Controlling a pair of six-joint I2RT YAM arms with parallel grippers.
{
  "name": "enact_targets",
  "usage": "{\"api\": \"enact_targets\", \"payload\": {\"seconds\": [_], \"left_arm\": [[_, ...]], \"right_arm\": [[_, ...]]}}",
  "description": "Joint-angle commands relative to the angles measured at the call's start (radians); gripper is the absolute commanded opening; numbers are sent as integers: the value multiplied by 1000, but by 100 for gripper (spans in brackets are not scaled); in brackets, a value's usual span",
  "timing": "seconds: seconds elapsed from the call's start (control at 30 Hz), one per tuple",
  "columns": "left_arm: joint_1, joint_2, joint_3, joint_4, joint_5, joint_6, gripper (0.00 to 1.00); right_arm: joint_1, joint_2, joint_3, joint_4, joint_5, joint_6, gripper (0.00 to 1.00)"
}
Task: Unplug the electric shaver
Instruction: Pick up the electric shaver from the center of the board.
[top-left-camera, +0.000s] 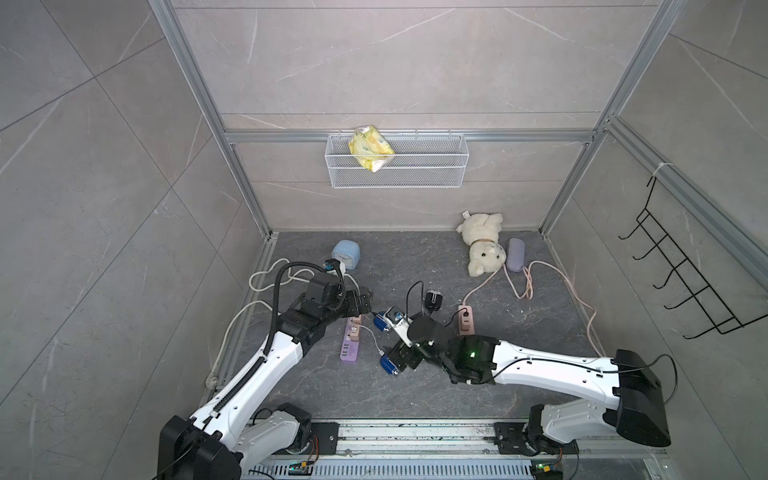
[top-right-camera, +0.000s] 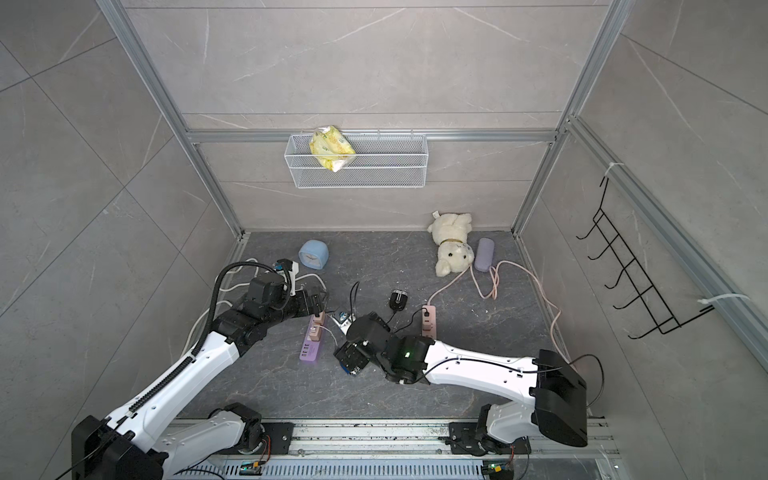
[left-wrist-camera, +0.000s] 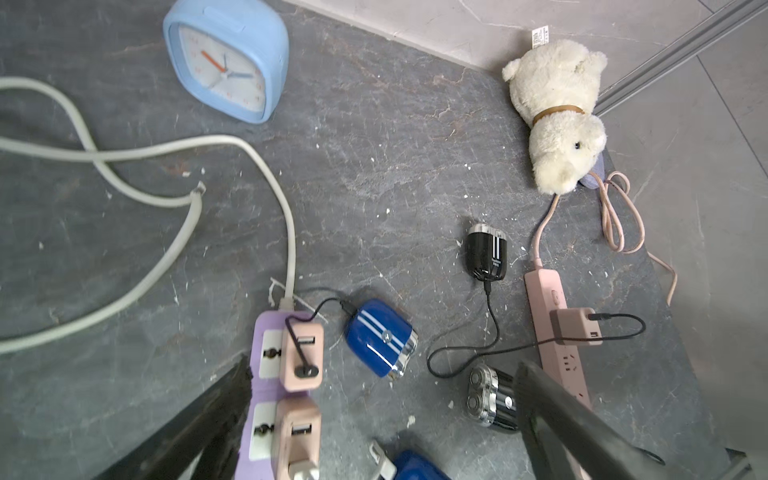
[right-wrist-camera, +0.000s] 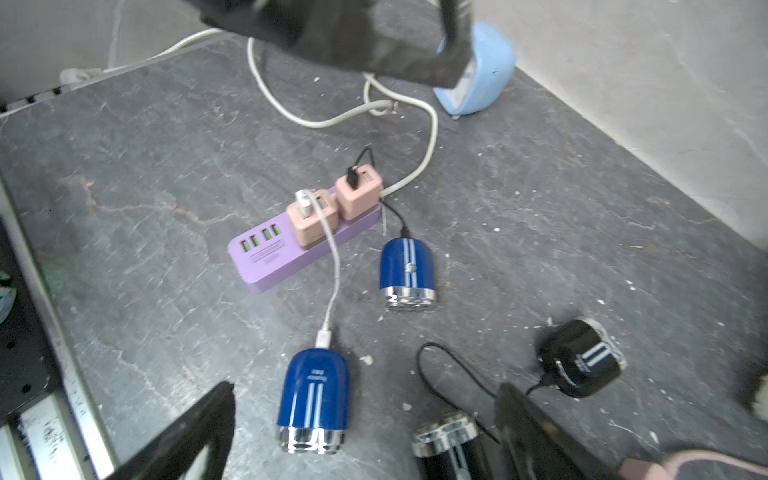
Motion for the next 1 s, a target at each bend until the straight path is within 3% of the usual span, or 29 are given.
{"api": "enact_targets", "payload": {"seconds": [0.0, 0.43, 0.97], "left_arm": [[-15, -49, 2, -48, 23, -57, 100], [-59, -131, -75, -98, 26, -117, 100], [-61, -250, -153, -86, 31, -147, 100]], "right_arm": [[37, 33, -37, 26, 67, 80, 99], [72, 102, -174, 150, -29, 251, 99], [71, 236, -196, 268, -34, 231, 100]]}}
